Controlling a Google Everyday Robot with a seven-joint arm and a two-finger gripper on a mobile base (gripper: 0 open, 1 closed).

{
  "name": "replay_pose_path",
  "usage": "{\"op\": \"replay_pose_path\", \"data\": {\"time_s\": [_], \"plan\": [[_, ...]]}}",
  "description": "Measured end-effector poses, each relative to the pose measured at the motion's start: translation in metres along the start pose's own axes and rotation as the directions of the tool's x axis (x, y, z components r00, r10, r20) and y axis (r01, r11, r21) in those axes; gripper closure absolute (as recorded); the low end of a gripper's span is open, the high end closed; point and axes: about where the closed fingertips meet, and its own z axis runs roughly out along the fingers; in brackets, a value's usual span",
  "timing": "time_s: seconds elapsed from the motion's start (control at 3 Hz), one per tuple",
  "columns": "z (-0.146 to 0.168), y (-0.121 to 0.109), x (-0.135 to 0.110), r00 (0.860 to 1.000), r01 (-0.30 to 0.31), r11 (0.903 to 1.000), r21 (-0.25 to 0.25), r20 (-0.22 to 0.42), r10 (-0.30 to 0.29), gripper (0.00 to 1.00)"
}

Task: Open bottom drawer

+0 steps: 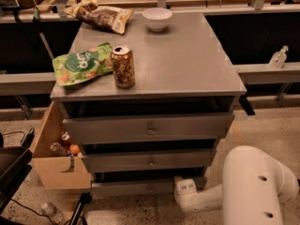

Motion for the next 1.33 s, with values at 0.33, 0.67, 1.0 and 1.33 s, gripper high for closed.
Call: {"op": "replay_pose_path", "data": {"time_s": [0.33, 0.67, 1.0, 1.33], "plan": [[0.0, 0.0, 0.0, 1.0, 0.0, 1.0, 0.0, 0.0, 0.0, 0.0], [-0.039, -0.007, 0.001, 1.0, 0.017, 0.9999, 0.0, 0.001, -0.017, 0.0], [-0.103, -0.019, -0.006, 0.999, 0.051, 0.9987, -0.001, 0.005, -0.051, 0.0], [-0.141, -0.026, -0.021, 0.998, 0.061, 0.9981, 0.009, 0.032, -0.061, 0.0]]}}
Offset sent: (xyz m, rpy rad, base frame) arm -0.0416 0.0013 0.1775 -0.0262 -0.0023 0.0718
